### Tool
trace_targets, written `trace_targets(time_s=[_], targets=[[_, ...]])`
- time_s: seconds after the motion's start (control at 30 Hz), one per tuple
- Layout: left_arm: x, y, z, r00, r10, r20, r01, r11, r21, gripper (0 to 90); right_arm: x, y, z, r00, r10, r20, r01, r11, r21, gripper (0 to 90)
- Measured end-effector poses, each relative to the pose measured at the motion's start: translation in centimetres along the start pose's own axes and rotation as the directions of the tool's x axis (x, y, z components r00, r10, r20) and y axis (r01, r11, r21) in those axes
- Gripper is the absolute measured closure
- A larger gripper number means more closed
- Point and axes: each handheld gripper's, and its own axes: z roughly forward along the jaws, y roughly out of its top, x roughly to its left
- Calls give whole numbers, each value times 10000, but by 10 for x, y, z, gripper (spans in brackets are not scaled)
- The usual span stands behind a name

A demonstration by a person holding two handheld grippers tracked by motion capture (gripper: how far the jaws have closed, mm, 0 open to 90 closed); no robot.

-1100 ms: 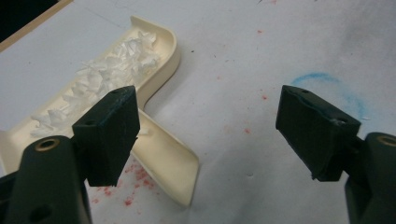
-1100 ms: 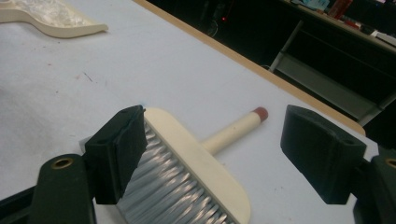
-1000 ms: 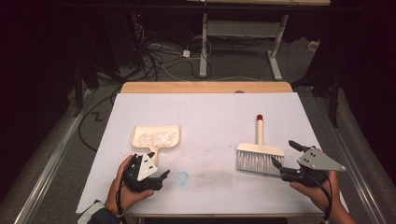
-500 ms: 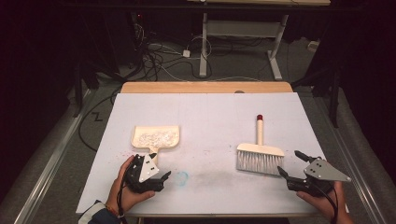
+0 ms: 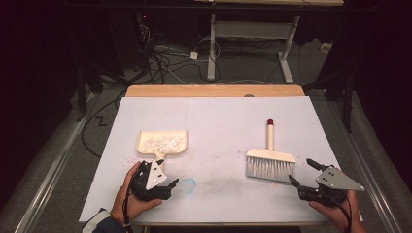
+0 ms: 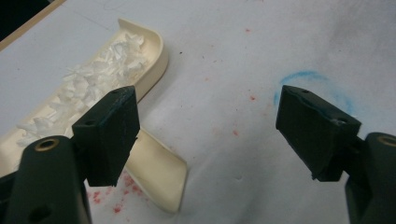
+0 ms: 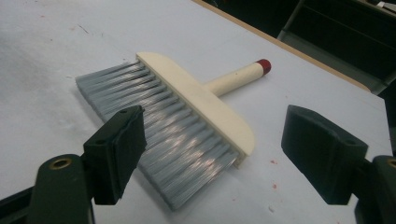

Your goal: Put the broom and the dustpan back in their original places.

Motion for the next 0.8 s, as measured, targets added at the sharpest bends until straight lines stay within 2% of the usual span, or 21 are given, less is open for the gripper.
trace_targets(time_s=[0.27, 0.43, 0.63, 0.8], targets=[[-2, -3, -6, 10000, 23, -51, -23, 9999, -104, 207, 5, 5, -1, 9999, -160, -22, 160, 9999, -2, 226], [-1, -3, -4, 10000, 26, -42, -26, 10000, -53, 207, 7, 5, 1, 9996, -266, -67, 267, 9996, 84, 226], [-3, -1, -2, 10000, 93, 12, -93, 10000, -11, 207, 5, 5, -1, 9998, -5, -187, 3, 9999, -105, 228], [-4, -1, -3, 10000, 98, -17, -98, 9999, -36, 207, 5, 6, -4, 9999, -61, -107, 59, 9997, -221, 228]])
